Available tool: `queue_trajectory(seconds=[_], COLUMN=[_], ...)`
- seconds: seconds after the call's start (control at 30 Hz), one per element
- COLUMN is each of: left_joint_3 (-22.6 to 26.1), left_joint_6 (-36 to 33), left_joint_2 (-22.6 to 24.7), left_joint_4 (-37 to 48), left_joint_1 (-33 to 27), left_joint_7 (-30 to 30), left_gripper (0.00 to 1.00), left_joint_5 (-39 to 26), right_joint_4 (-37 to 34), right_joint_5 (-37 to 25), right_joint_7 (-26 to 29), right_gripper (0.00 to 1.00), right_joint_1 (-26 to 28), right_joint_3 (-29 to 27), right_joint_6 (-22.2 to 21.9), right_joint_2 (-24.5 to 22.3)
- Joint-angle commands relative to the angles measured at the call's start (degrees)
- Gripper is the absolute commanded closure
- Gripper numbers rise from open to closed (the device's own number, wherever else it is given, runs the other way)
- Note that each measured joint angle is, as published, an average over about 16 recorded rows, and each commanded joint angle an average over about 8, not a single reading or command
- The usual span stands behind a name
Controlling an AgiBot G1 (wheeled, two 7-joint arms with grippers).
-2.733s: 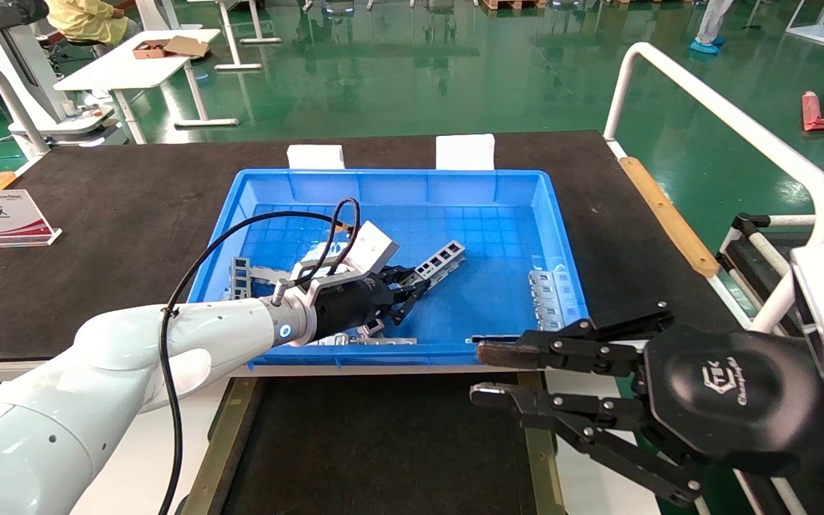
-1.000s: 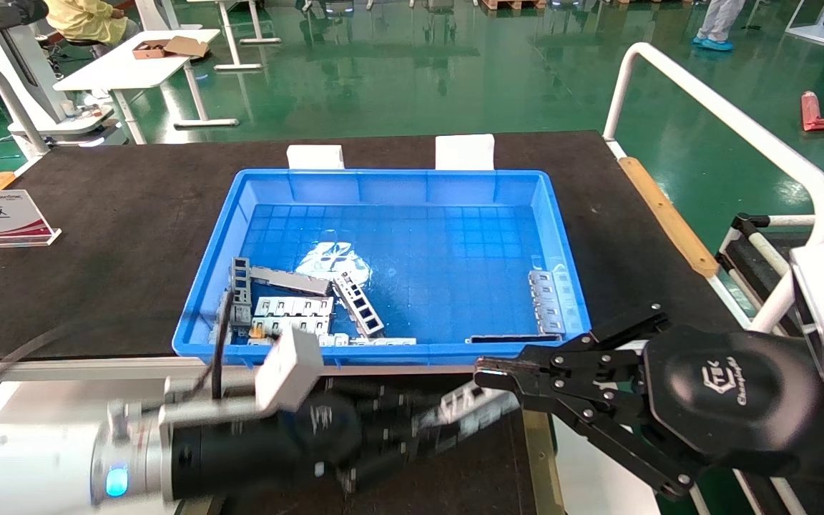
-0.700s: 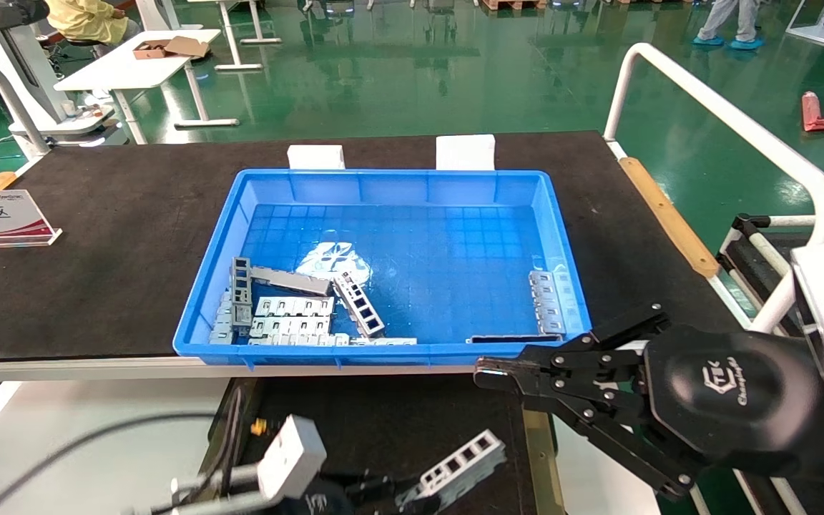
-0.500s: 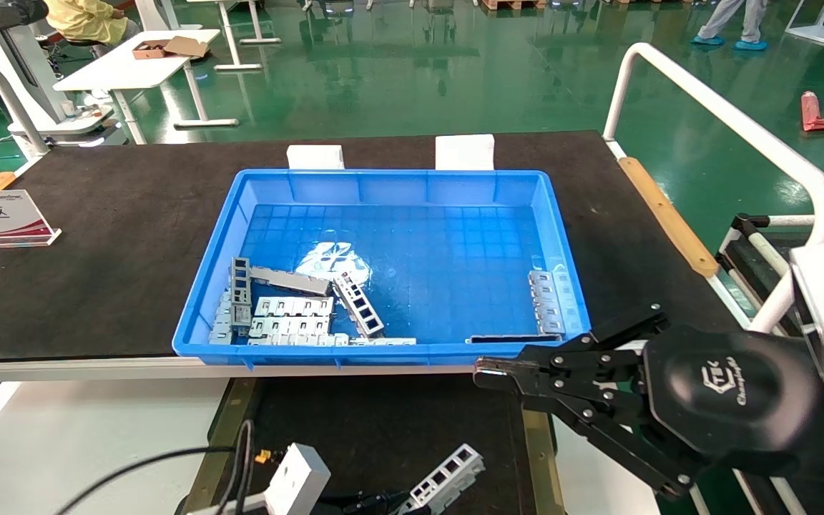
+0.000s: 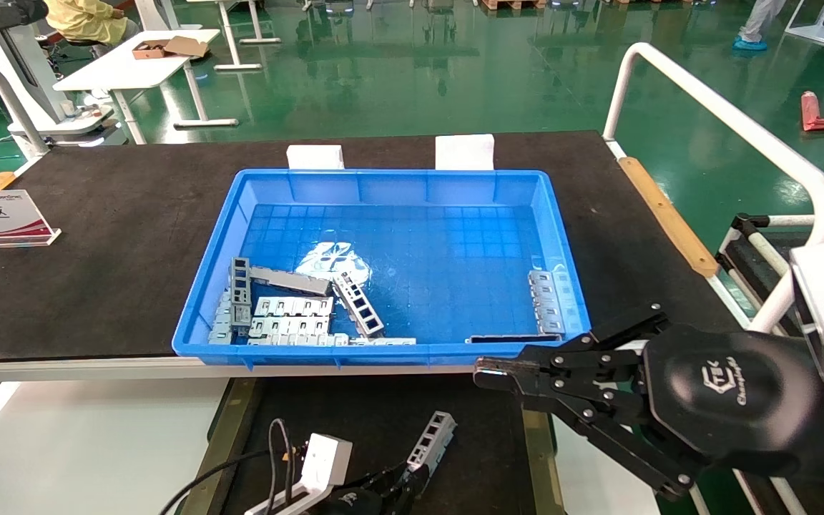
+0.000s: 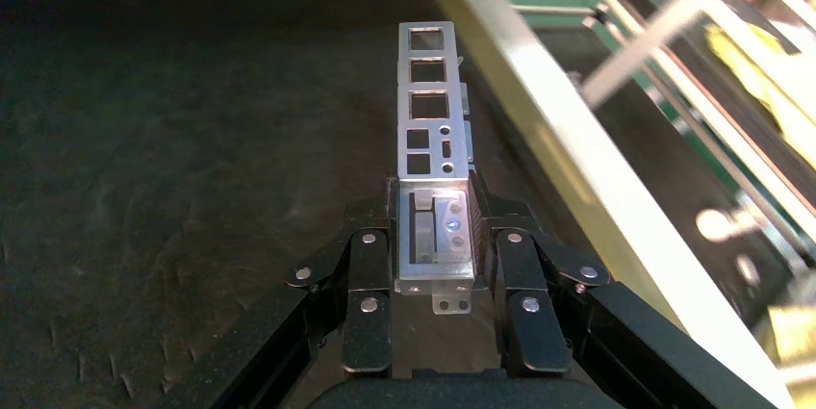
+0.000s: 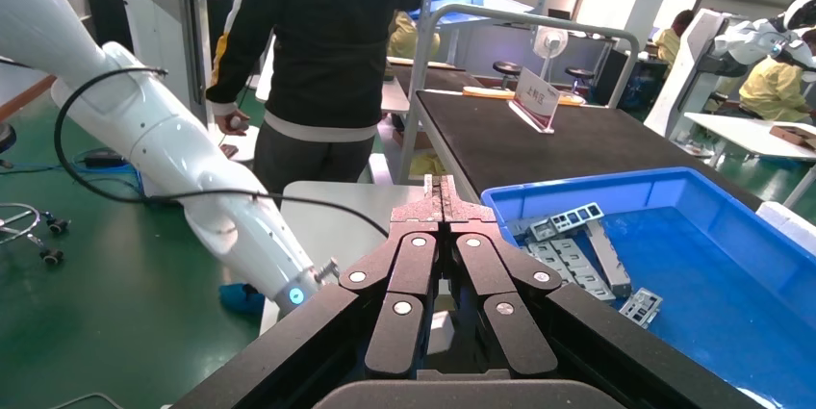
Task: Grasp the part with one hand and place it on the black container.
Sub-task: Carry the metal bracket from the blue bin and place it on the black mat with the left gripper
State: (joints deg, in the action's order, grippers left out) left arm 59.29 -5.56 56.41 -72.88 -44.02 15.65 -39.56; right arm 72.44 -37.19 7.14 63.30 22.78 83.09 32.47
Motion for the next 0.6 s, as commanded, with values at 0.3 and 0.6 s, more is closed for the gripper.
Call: queue_trajectory(seconds=[0.3,0.6], left_joint_3=[1.57,1.74], left_joint_6=[12.05,18.36], left_joint_2=[7.32,11.64], left_joint_4=[3.77,6.1], left_joint_1=[-0.86,-1.77], left_joint_7=[2.27,3.56], left_gripper=[1.0,1.0], left_joint_5=[1.94,4.42], right_joint_4=[0.0,0.0], right_joint_5=[0.0,0.0], right_joint_7=[0.0,0.0], right_gripper=[1.0,1.0], right_joint_1=[0.0,0.0], right_joint_3=[0.0,0.01], right_joint_6=[0.0,0.0], right_joint_2=[0.0,0.0])
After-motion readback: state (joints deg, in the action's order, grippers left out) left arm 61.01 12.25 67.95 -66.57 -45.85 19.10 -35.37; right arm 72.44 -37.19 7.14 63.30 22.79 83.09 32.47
